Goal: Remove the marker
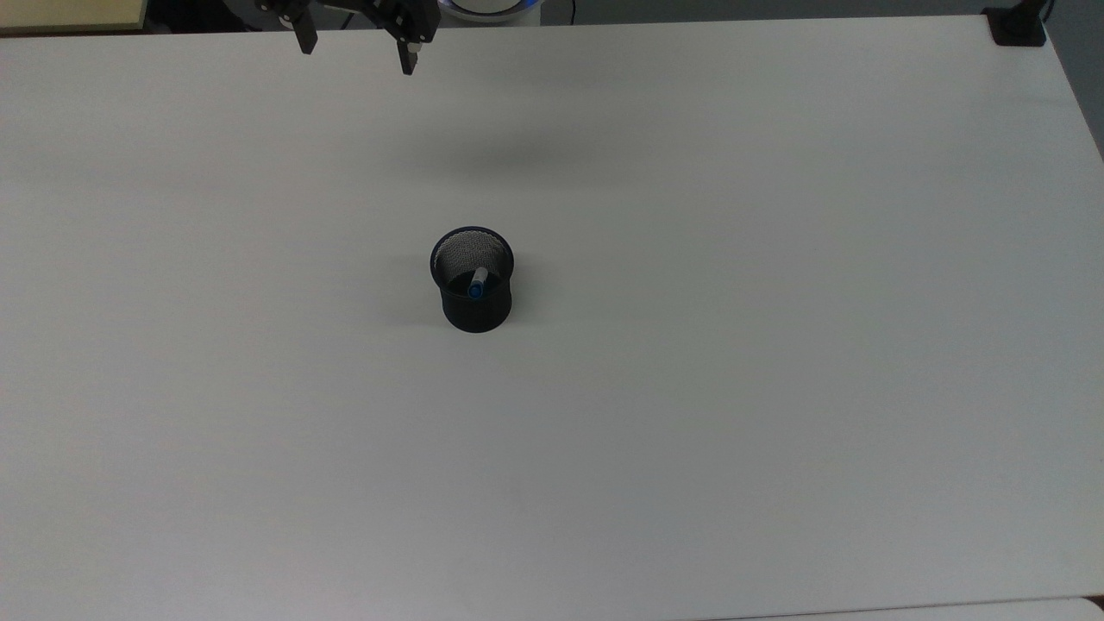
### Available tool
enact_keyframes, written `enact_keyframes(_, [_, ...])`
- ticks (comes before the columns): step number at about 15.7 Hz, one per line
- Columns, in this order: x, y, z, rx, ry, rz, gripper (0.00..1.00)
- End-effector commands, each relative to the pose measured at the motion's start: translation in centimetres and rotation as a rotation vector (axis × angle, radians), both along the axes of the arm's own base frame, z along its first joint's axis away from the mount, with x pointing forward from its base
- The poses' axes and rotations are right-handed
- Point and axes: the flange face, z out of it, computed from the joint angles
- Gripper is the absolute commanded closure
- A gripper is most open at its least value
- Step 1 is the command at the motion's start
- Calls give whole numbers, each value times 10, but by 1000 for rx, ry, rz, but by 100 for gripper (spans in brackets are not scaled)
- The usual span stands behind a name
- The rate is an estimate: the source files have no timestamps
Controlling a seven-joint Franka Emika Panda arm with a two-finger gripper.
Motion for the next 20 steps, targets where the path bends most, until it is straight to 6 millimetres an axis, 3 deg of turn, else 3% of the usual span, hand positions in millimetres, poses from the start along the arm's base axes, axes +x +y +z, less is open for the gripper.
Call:
enact_keyframes(1, [-1, -2, 3, 16, -5, 15, 0])
enact_keyframes(6, [-1, -2, 3, 17, -4, 15, 0])
enact_keyframes(10, [-3, -13, 5, 17, -7, -3, 0])
enact_keyframes(20, [-3, -12, 3, 18, -1, -1, 0])
